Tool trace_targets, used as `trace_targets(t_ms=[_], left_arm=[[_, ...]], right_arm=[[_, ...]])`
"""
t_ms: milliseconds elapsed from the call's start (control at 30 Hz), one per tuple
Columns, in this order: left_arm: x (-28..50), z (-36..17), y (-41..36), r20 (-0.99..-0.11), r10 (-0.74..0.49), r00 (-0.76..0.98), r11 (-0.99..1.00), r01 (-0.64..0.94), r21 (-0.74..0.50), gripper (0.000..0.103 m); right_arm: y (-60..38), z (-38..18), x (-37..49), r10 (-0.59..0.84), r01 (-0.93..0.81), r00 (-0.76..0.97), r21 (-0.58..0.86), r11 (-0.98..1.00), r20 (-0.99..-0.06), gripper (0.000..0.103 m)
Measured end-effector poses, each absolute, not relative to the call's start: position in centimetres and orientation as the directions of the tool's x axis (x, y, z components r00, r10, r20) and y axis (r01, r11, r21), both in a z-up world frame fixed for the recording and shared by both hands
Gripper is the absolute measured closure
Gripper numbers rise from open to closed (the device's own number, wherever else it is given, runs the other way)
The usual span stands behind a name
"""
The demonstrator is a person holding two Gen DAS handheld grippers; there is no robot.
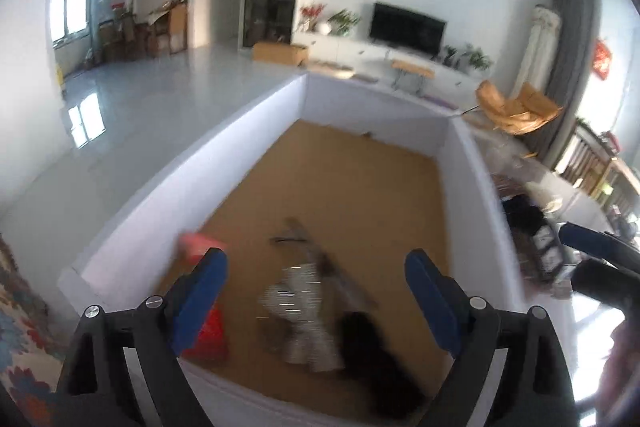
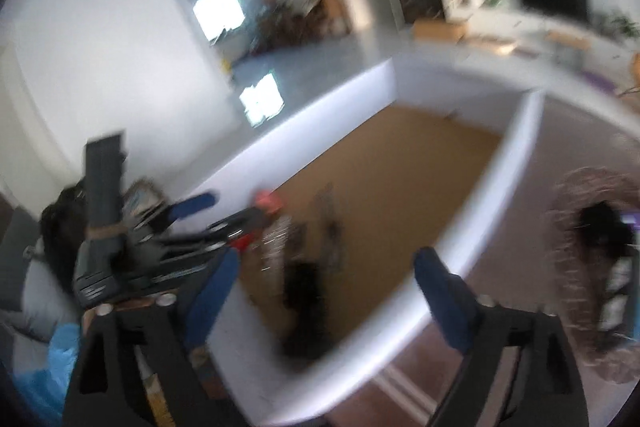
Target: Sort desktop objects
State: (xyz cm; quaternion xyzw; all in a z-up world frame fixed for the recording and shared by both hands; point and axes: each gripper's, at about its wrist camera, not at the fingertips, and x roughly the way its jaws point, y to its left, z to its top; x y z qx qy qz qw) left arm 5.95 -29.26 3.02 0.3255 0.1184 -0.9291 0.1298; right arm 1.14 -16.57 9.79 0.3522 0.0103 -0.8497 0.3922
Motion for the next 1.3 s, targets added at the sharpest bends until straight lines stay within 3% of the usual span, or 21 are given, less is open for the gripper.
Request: trace_targets(t_ms=[100, 200, 267, 367, 433, 533, 767, 1300], left_arm=[[6.1, 4.7, -25.0, -0.589, -0.09, -0.803, -0.962, 0.223, -0.157, 0.012], [6.3, 6.4, -19.7, -0.549, 0.029, -0.835, -0.98, 0.084, -0.179, 0.011], [6.4, 6.8, -16.0, -0.534, 0.111, -0.838, -0.982, -0.01, -0.188, 0.001], [6.0, 6.2, -9.9, -0.55, 0.215, -0.807, -0.974, -0.139, -0.178, 0.0], [4.4, 3.7, -6.3, -0.606, 0.243, -0.758, -0.97, -0.181, -0.162, 0.0], [1.1, -0.7, -2.1, -0.683, 0.262, -0.682, -0.965, -0.204, -0.166, 0.0], [-6.1, -7.2, 3.0, -0.791, 0.148, -0.594, -0.983, -0.178, -0.05, 0.0], [-7.5, -8.1, 4.1, -0.826, 0.09, -0.557, -0.987, -0.163, 0.001, 0.0]], right_arm=[[-10.4, 8.3, 0.4, -0.559, 0.562, -0.572, 0.209, -0.8, -0.6, 0.0], [-3.7, 4.8, -0.6, -0.371, 0.409, -0.652, 0.105, -0.906, -0.661, 0.0], [1.1, 2.3, -1.0, -0.256, 0.309, -0.657, 0.057, -0.949, -0.709, 0.0], [7.8, -0.7, -2.0, -0.108, 0.146, -0.633, 0.019, -0.989, -0.767, 0.0], [11.2, -2.1, -2.6, -0.042, 0.066, -0.603, 0.002, -0.998, -0.797, 0.0], [15.0, -3.4, -3.4, -0.009, 0.008, -0.575, 0.006, -1.0, -0.818, 0.0], [15.8, -4.4, -4.4, 0.009, 0.001, -0.579, -0.011, -1.0, -0.815, 0.0], [15.5, -4.3, -3.5, 0.011, -0.001, -0.583, -0.013, -1.0, -0.812, 0.0]])
